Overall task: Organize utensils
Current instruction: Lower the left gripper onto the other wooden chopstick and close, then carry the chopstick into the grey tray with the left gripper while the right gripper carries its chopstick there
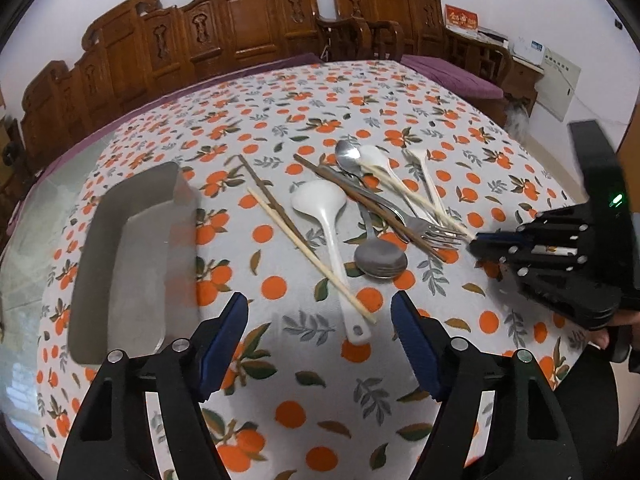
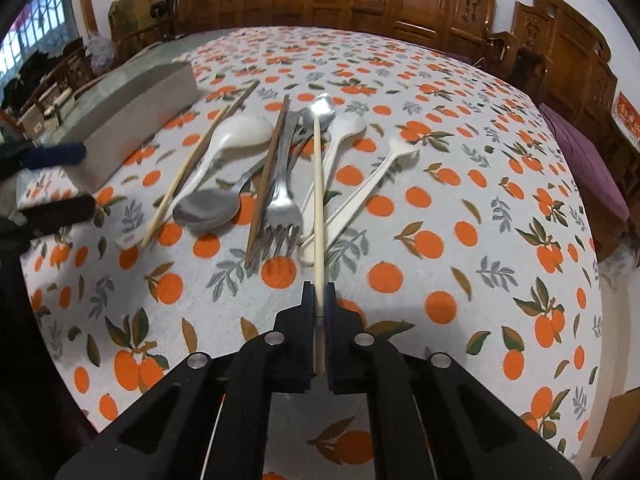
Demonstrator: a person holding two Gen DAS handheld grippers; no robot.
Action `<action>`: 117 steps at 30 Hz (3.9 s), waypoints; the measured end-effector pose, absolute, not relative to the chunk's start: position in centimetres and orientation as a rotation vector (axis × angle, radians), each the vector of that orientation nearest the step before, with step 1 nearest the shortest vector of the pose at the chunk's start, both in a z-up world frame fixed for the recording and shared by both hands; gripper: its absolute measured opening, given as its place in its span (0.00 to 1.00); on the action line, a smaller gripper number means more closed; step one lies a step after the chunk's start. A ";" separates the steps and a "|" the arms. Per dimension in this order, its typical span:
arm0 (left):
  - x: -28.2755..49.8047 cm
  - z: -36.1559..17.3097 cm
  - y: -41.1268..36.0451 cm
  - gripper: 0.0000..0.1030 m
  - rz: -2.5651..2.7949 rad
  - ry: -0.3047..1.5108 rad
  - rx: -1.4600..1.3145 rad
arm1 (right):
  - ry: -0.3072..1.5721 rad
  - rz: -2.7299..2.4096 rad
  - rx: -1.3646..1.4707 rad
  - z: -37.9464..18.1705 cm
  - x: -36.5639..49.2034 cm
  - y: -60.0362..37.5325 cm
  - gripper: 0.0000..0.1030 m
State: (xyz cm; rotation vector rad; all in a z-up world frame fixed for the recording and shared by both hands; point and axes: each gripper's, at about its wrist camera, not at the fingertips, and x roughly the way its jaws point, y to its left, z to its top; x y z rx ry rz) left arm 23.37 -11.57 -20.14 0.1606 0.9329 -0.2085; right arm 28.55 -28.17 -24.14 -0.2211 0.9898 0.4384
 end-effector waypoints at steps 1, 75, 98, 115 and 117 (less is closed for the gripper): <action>23.6 -20.4 -11.7 0.68 -0.210 0.941 0.158 | 0.980 0.436 -0.201 -23.7 28.6 -28.5 0.05; 26.8 -16.5 2.2 0.04 -0.064 1.001 -0.019 | 0.863 0.517 -0.096 -16.1 27.1 -18.8 0.06; 29.3 -20.2 6.0 0.11 -0.026 1.099 -0.025 | 0.900 0.568 -0.092 -16.5 27.0 -12.3 0.06; 23.7 -13.5 12.2 0.37 -0.006 0.893 0.001 | 0.936 0.593 -0.044 -17.2 29.1 -5.7 0.06; 23.3 -13.2 12.8 0.44 0.001 0.878 0.005 | 0.946 0.595 -0.030 -17.3 29.5 -5.1 0.06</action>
